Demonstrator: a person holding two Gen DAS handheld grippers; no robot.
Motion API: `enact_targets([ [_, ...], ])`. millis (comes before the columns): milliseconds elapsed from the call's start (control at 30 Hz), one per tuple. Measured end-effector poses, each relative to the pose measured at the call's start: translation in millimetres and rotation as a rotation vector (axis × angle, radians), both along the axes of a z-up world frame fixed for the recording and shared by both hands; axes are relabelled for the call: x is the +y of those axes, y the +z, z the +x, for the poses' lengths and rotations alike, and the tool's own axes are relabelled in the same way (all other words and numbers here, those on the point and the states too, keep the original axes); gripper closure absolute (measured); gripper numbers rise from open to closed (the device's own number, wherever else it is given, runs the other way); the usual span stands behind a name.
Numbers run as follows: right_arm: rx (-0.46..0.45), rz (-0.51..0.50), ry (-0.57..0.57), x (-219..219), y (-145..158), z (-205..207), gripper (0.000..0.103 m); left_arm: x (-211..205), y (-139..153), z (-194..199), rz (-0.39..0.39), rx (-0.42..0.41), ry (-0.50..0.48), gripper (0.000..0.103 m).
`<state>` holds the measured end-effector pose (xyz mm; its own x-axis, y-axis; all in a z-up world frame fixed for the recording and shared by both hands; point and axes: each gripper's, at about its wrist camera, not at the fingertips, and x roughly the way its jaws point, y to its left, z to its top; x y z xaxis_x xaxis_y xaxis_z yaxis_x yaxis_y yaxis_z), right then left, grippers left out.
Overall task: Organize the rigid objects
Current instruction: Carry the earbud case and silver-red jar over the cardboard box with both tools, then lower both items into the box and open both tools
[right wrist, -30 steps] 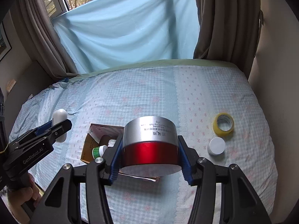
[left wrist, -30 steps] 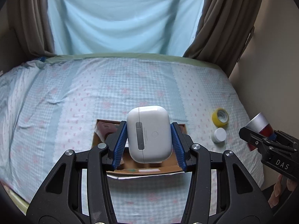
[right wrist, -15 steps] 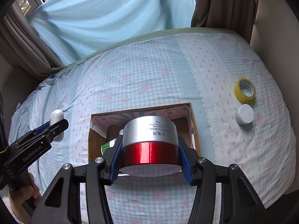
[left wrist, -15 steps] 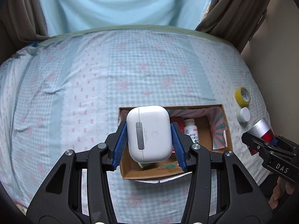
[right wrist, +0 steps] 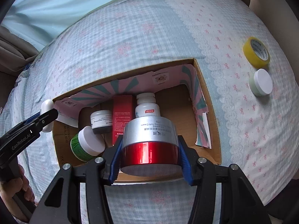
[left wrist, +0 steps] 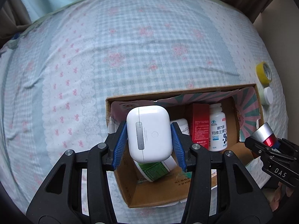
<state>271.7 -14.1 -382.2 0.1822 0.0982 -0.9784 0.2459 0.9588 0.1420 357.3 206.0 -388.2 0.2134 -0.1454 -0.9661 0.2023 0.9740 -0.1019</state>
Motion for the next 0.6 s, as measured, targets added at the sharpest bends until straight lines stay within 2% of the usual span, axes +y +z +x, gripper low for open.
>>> enact_targets([
  [133,0.023,-0.011,-0.009,-6,-12,10,0.053,-12,-19,3,0.024,0.054,-0.044,0.06],
  [267,0.032,-0.026,-0.009,-12,-19,24,0.053,-20,-29,2,0.052,0.062,-0.073,0.06],
  [433,0.03,-0.033,-0.005,-17,-21,36,0.053,-19,-30,3,0.062,0.059,-0.071,0.06],
  [600,0.014,-0.031,0.002,-20,-19,45,0.053,-26,-28,1,0.099,0.042,-0.123,0.06],
])
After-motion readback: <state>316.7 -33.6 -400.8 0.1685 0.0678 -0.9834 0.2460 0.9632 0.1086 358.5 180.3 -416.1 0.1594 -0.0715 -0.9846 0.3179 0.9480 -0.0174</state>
